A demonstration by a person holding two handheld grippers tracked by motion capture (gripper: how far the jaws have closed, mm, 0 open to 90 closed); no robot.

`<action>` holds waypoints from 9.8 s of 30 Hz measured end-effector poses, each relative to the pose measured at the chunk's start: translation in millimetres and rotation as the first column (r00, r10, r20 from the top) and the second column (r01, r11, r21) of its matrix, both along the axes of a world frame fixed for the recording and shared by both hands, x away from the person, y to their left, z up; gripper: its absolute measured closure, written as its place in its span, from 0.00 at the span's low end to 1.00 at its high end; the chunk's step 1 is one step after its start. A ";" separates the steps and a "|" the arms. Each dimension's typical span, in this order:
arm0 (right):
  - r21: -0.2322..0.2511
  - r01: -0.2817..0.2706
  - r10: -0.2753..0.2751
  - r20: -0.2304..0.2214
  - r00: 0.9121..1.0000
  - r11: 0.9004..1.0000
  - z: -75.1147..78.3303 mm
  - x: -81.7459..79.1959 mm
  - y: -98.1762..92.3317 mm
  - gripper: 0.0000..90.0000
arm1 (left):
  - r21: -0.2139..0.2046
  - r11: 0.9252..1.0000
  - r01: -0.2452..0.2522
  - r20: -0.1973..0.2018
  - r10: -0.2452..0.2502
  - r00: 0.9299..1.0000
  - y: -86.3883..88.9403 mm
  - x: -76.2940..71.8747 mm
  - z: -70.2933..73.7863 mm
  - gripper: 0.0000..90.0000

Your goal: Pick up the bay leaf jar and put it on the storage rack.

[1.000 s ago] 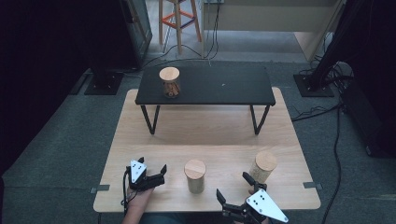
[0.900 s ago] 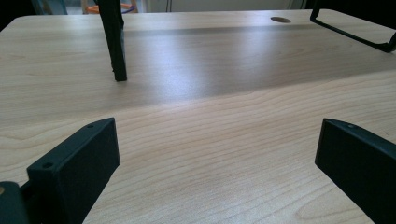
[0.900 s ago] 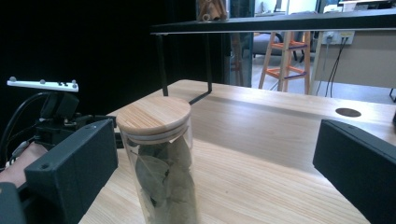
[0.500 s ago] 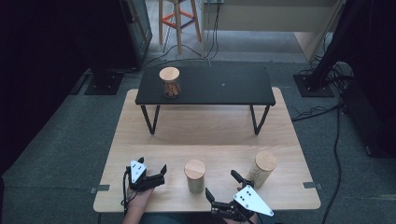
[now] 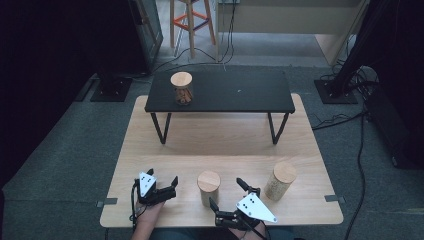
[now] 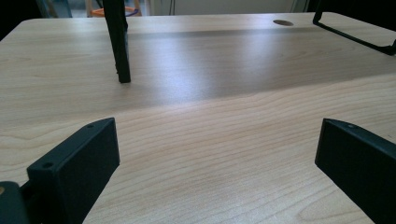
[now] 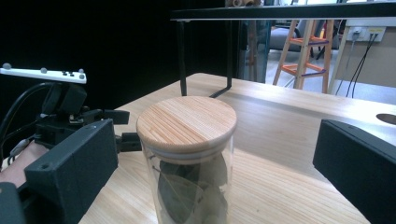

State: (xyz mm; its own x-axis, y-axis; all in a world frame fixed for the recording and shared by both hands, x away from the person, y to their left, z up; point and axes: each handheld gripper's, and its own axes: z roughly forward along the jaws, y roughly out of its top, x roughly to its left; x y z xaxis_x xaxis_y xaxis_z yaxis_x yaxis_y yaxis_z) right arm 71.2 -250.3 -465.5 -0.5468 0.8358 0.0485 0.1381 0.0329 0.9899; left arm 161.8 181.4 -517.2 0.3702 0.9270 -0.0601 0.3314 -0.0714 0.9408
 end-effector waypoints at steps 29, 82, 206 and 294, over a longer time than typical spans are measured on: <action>-0.040 -0.036 0.035 -0.044 0.998 0.999 -10.2 36.8 30.3 0.09 | 0.000 1.000 0.006 0.005 -0.006 1.000 0.6 -1.4 -0.8 0.00; -0.035 0.107 -0.104 0.069 0.992 0.994 152.9 90.4 17.2 0.27 | 0.008 1.000 0.004 0.016 -0.004 1.000 -1.4 -3.2 -1.8 0.00; 0.010 0.286 -0.286 0.038 0.957 0.958 185.0 240.1 61.3 0.00 | -0.005 1.000 0.013 0.023 -0.013 1.000 1.0 -2.9 -3.7 0.00; 0.010 0.197 -0.197 0.060 0.979 0.980 78.1 16.0 -79.9 0.00 | 0.029 0.999 0.014 0.017 -0.014 1.000 -4.6 -2.6 -1.9 0.00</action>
State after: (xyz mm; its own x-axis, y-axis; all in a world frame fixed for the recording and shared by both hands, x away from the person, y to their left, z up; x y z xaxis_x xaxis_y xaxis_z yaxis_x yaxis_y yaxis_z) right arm 87.2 -330.2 -387.4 -0.3735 0.9273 0.0244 0.0817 0.0067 0.9966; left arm 159.2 176.7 -519.1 0.3841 0.9229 -0.0264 0.3136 -0.1035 0.9439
